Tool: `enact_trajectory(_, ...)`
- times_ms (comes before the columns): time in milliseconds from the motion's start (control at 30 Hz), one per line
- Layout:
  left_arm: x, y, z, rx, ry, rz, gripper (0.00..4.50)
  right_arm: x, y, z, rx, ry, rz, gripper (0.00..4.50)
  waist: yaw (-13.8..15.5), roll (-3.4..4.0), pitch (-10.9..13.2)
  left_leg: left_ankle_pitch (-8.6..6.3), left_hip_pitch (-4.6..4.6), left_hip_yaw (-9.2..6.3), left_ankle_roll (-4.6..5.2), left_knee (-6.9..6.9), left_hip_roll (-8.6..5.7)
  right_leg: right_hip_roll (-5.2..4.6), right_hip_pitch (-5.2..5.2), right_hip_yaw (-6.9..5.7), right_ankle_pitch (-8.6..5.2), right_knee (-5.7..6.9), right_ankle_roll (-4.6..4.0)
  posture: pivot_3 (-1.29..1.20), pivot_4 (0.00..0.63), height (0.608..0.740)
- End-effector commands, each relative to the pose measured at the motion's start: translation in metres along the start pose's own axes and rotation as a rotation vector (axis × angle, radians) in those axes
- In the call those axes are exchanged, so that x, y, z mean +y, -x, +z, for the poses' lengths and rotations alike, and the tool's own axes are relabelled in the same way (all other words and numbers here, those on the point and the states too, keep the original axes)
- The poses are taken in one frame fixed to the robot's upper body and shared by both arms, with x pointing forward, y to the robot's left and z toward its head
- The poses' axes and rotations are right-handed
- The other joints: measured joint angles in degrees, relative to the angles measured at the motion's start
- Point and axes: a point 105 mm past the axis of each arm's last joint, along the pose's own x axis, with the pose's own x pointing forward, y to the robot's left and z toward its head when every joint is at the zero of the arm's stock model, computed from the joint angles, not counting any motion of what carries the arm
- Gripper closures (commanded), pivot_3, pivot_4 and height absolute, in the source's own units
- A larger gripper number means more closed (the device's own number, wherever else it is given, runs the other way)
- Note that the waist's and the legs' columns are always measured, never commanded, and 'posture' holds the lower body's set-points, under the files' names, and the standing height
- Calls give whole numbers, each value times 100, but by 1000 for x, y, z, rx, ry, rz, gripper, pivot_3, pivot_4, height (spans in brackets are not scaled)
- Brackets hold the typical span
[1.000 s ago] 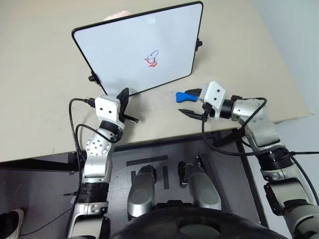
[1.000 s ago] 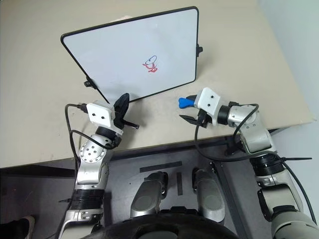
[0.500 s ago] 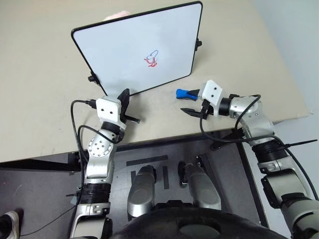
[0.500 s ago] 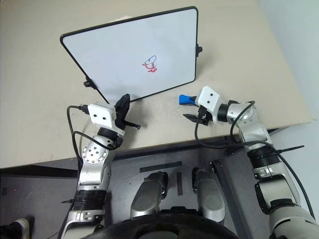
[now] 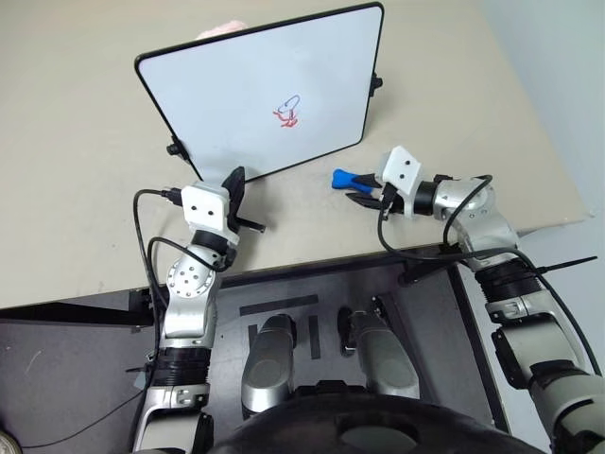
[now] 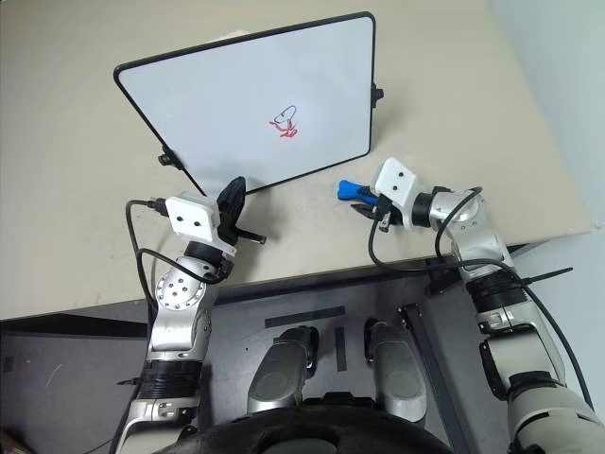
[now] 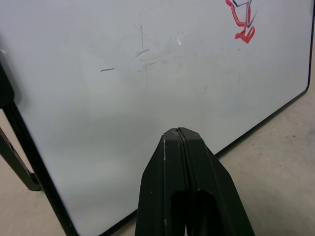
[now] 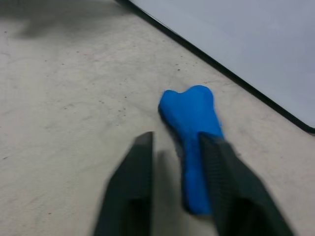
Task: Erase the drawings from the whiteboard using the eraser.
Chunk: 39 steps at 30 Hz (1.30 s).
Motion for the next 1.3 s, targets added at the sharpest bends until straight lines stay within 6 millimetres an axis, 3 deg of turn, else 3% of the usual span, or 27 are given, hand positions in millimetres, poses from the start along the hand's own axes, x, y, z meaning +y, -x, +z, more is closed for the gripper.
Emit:
enact_trajectory(33,-3,-4,13,-57,-14,-12,4500,-2,0,-1,13,16,-6,4453,0,0,0,0,0,0,0,0,0,0,0,0,0,0,0,0,150,740)
enact_trajectory(400,-5,-6,13,-60,-12,-22,4500,-3,-1,2,1,90,-38,4453,-3,0,0,1,4,-1,0,0,0,0,2,0,2,3,-4,0,150,740)
enact_trajectory(967,-9,-7,12,-59,-4,-32,4500,-4,2,-5,25,58,-49,4453,-3,0,0,1,4,0,1,0,0,0,3,1,3,2,-4,0,150,740)
enact_trajectory(1067,-9,-7,12,-58,-3,-31,4500,-6,1,-6,34,66,-59,3851,0,0,0,1,4,-1,1,0,0,0,4,1,2,2,-3,0,150,740)
enact_trajectory(1200,-9,-8,12,-59,-2,-31,4500,-6,2,-7,46,89,-67,2557,4,0,0,1,4,-1,1,0,0,-1,4,0,2,1,-3,0,150,740)
enact_trajectory(1300,-9,-8,12,-59,-1,-33,4500,-7,2,-8,48,89,-68,2557,4,0,0,0,3,0,0,0,0,-1,3,1,1,-1,-2,0,150,740)
